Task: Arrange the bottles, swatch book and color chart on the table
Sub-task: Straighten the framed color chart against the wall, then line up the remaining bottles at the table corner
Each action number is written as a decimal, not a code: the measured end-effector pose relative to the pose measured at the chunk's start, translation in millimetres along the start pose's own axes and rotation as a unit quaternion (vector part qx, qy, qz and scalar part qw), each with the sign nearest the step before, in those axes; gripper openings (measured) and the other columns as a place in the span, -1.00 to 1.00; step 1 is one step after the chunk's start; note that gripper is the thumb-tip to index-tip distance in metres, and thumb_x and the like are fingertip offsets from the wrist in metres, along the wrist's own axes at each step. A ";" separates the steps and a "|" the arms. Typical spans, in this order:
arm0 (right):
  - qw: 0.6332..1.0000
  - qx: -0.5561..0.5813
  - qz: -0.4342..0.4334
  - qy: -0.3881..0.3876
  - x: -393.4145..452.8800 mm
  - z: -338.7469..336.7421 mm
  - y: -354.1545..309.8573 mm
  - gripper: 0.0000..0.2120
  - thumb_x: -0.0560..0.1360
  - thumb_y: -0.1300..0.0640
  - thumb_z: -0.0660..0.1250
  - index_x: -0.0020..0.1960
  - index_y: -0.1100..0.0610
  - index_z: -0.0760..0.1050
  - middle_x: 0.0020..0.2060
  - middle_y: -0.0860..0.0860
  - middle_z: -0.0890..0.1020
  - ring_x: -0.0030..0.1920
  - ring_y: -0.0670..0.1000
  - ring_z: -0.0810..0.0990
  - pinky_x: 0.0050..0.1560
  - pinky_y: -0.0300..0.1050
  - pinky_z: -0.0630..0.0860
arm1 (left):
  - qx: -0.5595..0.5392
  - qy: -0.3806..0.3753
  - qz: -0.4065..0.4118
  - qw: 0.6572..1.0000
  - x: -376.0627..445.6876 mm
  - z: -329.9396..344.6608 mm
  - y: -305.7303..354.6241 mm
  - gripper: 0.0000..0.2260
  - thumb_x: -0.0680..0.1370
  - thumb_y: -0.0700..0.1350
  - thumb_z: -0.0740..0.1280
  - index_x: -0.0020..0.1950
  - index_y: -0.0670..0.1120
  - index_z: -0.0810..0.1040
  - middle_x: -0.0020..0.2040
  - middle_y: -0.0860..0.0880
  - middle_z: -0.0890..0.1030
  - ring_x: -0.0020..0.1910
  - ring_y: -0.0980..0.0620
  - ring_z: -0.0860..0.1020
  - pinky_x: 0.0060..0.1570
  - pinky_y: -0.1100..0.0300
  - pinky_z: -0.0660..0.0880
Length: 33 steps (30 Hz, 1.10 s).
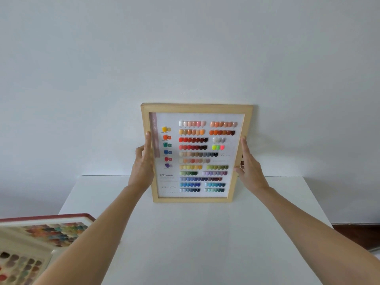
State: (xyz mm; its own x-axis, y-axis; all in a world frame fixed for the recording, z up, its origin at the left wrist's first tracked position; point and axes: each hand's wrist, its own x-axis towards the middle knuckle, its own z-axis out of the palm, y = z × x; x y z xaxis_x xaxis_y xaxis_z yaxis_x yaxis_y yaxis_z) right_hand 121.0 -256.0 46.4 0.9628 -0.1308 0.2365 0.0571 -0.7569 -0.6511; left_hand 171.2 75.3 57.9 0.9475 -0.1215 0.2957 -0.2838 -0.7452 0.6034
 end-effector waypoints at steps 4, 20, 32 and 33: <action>1.000 -0.017 0.014 0.003 -11.4 -10.2 -1.4 0.07 0.46 0.33 0.38 0.42 -0.37 -0.35 0.28 0.11 0.45 0.19 0.09 0.51 0.21 0.20 0.52 | -0.020 0.027 -0.003 0.999 -8.4 2.5 10.9 -0.14 0.53 -0.44 0.16 0.52 0.23 -0.22 0.51 -0.14 0.01 0.23 -0.26 0.46 0.00 -0.15 0.59; 0.990 0.028 0.133 -0.049 -147.4 -156.6 74.1 -0.44 0.47 0.23 0.38 0.39 -0.08 0.32 0.04 0.03 0.53 -0.08 0.00 0.56 0.06 -0.12 0.55 | -0.040 -0.058 0.114 0.991 -102.1 80.8 162.7 -0.38 0.54 -0.28 0.31 0.50 0.06 0.16 0.54 -0.08 0.06 0.34 -0.02 0.36 0.18 0.07 0.46; 0.981 -0.048 0.182 -0.048 -245.6 -268.8 163.3 -0.74 0.49 0.27 0.33 0.17 0.19 0.55 -0.04 0.09 0.66 -0.11 -0.04 0.60 0.04 -0.18 0.54 | -0.039 -0.236 0.142 0.960 -202.8 186.4 281.1 -0.50 0.57 -0.15 0.30 0.49 -0.02 0.25 0.46 -0.06 0.27 0.18 -0.02 0.52 0.24 0.18 0.38; 0.979 -0.052 0.187 -0.055 -249.7 -268.4 168.7 -0.75 0.49 0.26 0.33 0.17 0.18 0.55 -0.02 0.09 0.65 -0.09 -0.02 0.60 0.02 -0.19 0.52 | -0.035 -0.248 0.142 0.958 -205.4 193.5 286.6 -0.51 0.57 -0.14 0.29 0.49 -0.02 0.26 0.46 -0.05 0.28 0.20 -0.02 0.51 0.24 0.18 0.39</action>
State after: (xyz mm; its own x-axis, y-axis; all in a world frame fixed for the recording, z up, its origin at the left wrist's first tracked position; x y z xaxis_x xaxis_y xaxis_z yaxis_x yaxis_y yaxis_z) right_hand -180.6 -522.9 71.0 0.9340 -0.3464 -0.0879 -0.3274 -0.7307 -0.5990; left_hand -76.2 -240.2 26.8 0.7795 -0.6216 0.0772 -0.5322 -0.5923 0.6049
